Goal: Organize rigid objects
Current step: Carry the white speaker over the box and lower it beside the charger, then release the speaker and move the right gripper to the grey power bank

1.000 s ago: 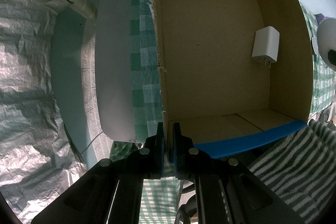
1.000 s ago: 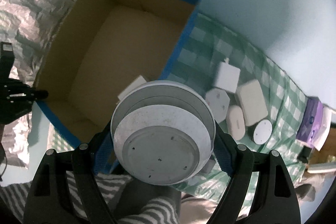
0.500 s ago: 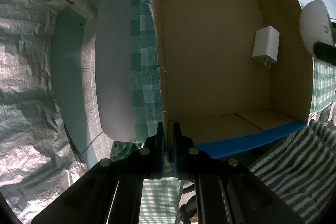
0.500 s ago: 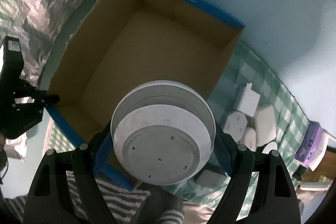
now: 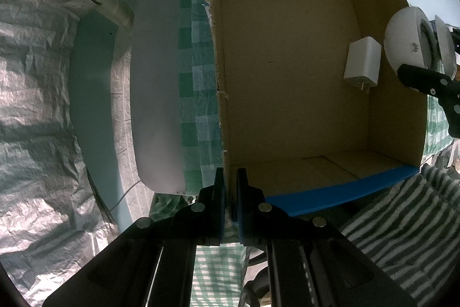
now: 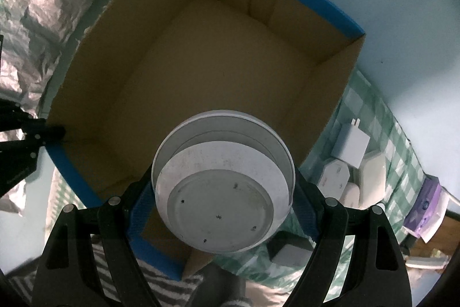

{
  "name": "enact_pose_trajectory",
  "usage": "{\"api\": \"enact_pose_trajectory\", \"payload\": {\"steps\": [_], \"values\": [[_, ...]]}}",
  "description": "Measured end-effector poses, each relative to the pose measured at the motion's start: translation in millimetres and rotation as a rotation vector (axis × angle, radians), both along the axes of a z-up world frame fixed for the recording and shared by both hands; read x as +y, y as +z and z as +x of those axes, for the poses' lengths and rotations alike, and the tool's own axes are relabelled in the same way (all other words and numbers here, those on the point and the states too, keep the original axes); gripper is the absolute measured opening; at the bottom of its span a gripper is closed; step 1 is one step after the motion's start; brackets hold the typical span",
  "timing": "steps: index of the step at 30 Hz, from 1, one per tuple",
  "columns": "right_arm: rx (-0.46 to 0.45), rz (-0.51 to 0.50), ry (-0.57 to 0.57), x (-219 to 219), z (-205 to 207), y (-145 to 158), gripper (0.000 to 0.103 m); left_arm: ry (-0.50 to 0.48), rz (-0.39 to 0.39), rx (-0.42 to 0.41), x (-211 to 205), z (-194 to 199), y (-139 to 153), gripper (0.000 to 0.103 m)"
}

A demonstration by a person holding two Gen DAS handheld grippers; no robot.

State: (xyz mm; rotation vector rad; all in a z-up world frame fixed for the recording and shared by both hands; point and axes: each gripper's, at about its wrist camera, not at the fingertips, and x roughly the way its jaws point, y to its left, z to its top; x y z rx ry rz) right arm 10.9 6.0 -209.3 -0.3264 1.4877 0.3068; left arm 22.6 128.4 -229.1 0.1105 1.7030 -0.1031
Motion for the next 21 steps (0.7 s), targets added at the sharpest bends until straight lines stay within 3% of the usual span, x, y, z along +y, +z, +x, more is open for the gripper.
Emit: {"api": "enact_pose_trajectory", "payload": {"steps": [10, 21], "values": [[0.007, -0.001, 0.013, 4, -5, -12, 0.084, 0.003, 0.0, 0.0, 1, -1, 0, 0.007], [-0.068, 0.044, -0.032, -6, -1, 16, 0.086, -0.006, 0.001, 0.0, 0, -2, 1, 0.007]]}}
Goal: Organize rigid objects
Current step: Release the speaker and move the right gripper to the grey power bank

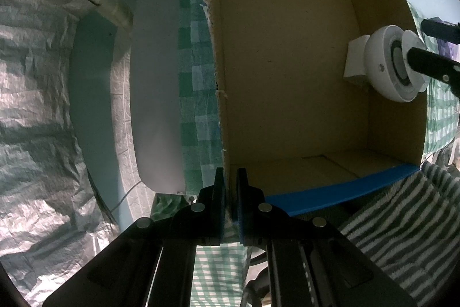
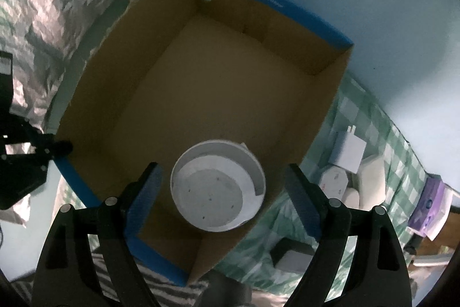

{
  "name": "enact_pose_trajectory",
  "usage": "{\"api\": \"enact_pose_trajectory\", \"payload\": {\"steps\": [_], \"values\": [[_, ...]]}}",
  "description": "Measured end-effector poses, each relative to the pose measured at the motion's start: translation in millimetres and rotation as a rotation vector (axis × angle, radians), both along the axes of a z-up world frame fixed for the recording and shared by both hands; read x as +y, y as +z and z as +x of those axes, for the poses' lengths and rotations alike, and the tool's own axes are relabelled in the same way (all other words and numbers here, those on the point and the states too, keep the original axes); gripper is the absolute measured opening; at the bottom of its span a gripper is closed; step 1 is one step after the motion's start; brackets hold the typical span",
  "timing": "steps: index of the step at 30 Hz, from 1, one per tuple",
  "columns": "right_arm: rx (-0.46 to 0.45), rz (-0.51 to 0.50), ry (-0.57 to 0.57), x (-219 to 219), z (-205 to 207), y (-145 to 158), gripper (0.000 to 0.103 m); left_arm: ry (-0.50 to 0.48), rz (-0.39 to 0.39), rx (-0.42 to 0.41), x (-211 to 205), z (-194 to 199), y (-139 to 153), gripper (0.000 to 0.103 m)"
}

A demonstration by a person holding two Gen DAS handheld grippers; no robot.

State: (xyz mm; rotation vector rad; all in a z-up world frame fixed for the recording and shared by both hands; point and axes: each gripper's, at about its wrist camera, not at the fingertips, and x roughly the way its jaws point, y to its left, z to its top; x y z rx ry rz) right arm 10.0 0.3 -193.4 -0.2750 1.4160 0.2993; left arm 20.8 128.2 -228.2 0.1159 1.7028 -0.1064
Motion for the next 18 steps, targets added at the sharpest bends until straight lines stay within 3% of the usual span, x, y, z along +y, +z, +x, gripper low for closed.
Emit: {"api": "enact_pose_trajectory", "payload": {"steps": [18], "values": [[-0.06, 0.026, -0.1, -48, -4, 44, 0.086, -0.009, 0.005, 0.004, 1, 2, 0, 0.007]]}}
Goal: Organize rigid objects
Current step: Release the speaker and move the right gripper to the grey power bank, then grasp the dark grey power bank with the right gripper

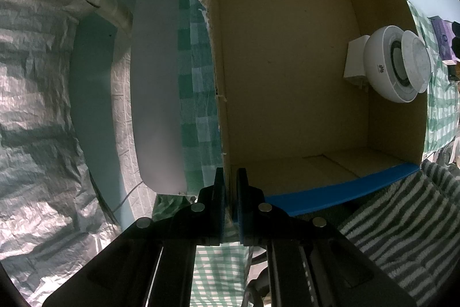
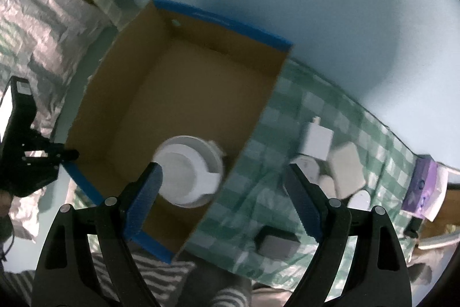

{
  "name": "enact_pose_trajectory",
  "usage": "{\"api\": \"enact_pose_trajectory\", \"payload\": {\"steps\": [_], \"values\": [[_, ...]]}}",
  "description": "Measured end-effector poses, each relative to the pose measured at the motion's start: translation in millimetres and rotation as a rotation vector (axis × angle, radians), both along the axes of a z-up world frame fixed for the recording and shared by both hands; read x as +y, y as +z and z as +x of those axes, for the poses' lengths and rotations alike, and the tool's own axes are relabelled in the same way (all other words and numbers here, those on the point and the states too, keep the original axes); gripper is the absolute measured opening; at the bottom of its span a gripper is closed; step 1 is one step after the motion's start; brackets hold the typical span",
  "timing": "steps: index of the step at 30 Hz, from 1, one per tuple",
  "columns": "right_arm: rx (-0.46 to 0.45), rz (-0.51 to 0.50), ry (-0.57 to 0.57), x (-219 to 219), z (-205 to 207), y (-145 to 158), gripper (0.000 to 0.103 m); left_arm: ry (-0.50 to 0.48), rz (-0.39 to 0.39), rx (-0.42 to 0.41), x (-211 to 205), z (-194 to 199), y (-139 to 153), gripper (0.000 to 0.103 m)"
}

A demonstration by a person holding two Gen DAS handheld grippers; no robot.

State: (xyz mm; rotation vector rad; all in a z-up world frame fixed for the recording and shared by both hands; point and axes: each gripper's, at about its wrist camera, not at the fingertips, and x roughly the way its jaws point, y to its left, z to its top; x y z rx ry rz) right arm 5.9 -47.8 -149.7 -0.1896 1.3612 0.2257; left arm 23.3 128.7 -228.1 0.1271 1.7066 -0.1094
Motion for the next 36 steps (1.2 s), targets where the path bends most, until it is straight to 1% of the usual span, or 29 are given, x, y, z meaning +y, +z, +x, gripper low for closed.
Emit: {"api": "enact_pose_trajectory", "payload": {"steps": [8, 14, 20, 27, 29, 32, 36], "values": [[0.023, -0.014, -0.105, -54, -6, -5, 0.086, -0.001, 0.001, 0.002, 0, 1, -1, 0.007], [0.066, -0.023, -0.174, -90, -21, -21, 0.086, 0.0, 0.0, 0.008, 1, 2, -1, 0.007], [0.111, -0.037, -0.203, -113, -39, -39, 0.086, -0.007, 0.011, 0.012, -3, 2, -2, 0.007], [0.152, -0.046, -0.175, -131, -56, -59, 0.086, -0.009, 0.02, 0.012, -4, 2, -1, 0.007], [0.168, -0.035, -0.157, -134, -61, -67, 0.086, -0.008, 0.021, 0.013, -3, 2, -1, 0.007], [0.205, -0.038, -0.107, -133, -70, -80, 0.086, -0.008, 0.024, 0.014, -4, 2, -1, 0.007], [0.237, -0.049, -0.001, -125, -81, -95, 0.086, -0.009, 0.027, 0.016, -4, 2, -2, 0.007]]}}
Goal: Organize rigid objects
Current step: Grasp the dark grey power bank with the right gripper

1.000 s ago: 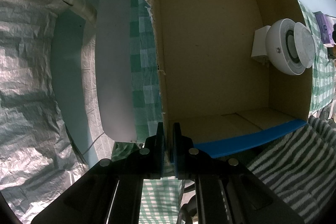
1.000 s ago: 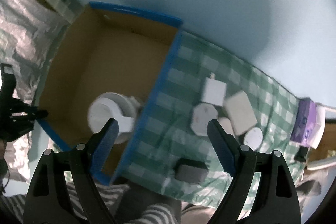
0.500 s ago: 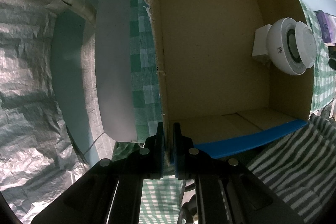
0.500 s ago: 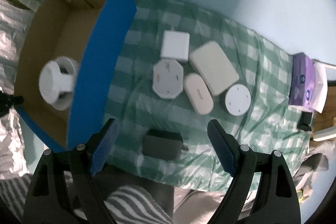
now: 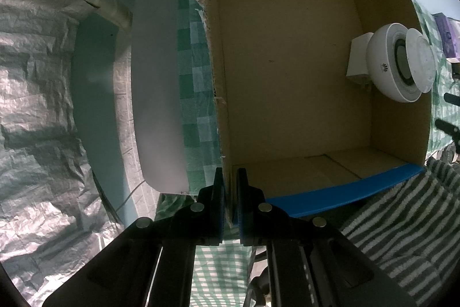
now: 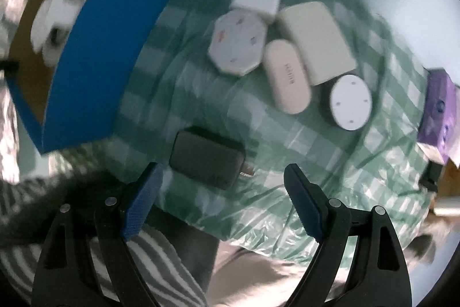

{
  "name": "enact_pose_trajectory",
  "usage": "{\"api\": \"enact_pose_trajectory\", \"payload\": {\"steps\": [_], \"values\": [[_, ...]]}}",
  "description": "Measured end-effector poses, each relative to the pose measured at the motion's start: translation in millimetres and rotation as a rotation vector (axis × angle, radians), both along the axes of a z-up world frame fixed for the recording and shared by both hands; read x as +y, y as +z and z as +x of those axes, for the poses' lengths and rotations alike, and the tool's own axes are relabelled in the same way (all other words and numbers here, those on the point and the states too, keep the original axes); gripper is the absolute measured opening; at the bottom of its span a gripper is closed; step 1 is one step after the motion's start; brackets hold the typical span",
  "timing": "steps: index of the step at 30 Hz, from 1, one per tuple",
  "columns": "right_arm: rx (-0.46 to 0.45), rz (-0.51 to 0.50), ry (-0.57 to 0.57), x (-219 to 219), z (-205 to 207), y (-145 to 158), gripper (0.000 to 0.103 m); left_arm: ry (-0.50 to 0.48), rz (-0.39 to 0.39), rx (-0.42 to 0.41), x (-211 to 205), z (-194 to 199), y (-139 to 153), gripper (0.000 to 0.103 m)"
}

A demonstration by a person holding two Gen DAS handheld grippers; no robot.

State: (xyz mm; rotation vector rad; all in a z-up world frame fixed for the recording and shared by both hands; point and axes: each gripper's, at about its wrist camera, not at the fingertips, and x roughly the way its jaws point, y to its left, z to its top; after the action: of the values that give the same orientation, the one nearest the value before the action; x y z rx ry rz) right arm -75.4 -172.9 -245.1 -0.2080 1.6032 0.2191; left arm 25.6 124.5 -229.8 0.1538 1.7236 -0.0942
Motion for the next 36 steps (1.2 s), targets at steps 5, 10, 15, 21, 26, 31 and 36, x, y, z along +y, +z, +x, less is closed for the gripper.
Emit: {"api": "enact_pose_trajectory", "payload": {"steps": [5, 10, 15, 21, 26, 31, 36], "values": [[0.018, -0.018, 0.139, 14, -9, -14, 0.086, -0.001, 0.006, 0.001, -1, 0, 0, 0.007], [0.024, -0.087, 0.264, 27, -13, -30, 0.086, -0.001, 0.008, 0.003, -2, 0, 0, 0.007], [0.027, -0.117, 0.335, 37, -16, -44, 0.082, -0.002, 0.008, 0.003, -2, 0, 0, 0.007], [0.045, -0.101, 0.326, 41, -15, -54, 0.069, -0.003, 0.008, 0.003, -1, 0, -1, 0.007], [0.067, -0.059, 0.187, 28, -2, -56, 0.059, 0.0, 0.009, 0.003, -1, -1, 0, 0.007], [0.071, 0.019, -0.039, 3, 17, -54, 0.051, 0.0, 0.009, 0.005, -2, 0, 0, 0.007], [0.061, 0.045, -0.137, -1, 22, -50, 0.047, -0.005, 0.014, 0.005, -3, -1, -1, 0.007]]}}
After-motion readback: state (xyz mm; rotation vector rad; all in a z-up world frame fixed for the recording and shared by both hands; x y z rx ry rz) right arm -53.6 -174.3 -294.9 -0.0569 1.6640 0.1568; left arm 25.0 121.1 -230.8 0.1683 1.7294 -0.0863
